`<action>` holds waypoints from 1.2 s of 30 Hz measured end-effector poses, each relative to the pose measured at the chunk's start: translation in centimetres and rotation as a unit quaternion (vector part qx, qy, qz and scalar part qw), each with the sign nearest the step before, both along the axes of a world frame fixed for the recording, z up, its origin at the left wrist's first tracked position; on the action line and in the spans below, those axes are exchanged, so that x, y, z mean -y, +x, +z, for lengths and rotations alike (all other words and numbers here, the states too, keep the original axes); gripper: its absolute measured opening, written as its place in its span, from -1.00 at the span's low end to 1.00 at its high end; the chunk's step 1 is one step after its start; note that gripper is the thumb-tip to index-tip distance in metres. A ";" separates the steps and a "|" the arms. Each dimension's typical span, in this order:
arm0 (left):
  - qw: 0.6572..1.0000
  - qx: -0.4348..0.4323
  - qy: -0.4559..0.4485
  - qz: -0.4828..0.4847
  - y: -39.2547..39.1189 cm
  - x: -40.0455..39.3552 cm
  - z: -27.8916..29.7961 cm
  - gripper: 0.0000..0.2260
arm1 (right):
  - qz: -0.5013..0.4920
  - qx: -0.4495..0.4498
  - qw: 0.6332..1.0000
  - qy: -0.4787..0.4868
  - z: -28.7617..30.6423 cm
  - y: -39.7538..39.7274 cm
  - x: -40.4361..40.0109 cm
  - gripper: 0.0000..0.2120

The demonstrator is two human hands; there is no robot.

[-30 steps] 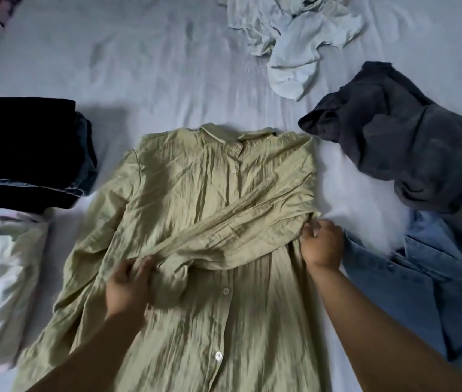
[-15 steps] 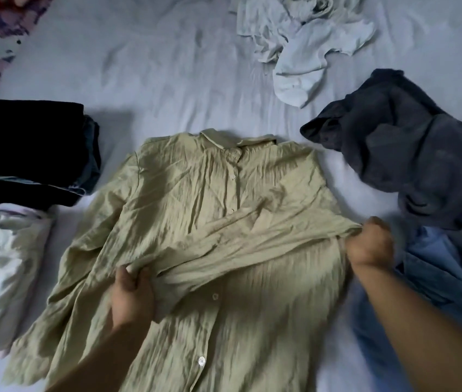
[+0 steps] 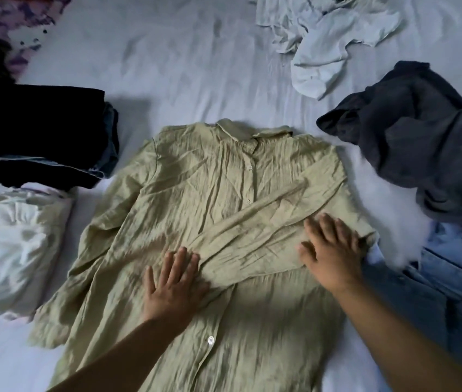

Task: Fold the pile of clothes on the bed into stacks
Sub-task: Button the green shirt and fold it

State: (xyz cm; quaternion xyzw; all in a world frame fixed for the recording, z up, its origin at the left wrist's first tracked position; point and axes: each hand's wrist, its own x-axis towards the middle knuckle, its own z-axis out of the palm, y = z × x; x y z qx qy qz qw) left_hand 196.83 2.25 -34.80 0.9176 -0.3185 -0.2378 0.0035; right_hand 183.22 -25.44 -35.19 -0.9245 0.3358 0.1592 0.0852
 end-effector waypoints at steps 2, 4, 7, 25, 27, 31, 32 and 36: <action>0.998 -0.044 0.038 0.012 0.5 0.2 0.2 -0.01 | -0.035 -0.073 0.997 0.013 -0.6 0.1 -0.9 -0.40; 0.999 -0.036 -0.015 0.031 1.1 0.2 0.8 0.01 | -0.056 -0.047 0.997 -0.023 0.0 1.1 -2.0 -0.42; 0.978 0.057 -0.171 0.108 2.7 -1.0 2.1 -0.28 | -0.050 0.048 0.997 -0.024 1.3 3.9 -4.8 -0.48; 0.935 0.167 -0.280 0.140 12.7 -7.0 9.2 -0.89 | 0.046 0.236 0.970 0.042 4.9 14.1 -19.0 -0.64; 0.939 0.150 -0.308 0.035 11.6 -4.7 9.4 -0.91 | 0.017 0.250 0.967 0.035 5.0 13.8 -17.9 -0.58; 0.946 0.028 -0.275 -0.167 8.3 -1.6 6.5 -0.65 | -0.082 0.285 0.953 0.063 4.5 12.0 -15.6 -0.65; 0.937 -0.007 -0.288 -0.199 8.0 -1.5 5.9 -0.61 | -0.111 0.289 0.948 0.069 4.4 11.5 -15.3 -0.67; 0.920 -0.004 -0.357 -0.160 9.7 -3.0 5.2 -0.77 | -0.126 0.301 0.944 0.047 3.8 10.1 -15.4 -0.79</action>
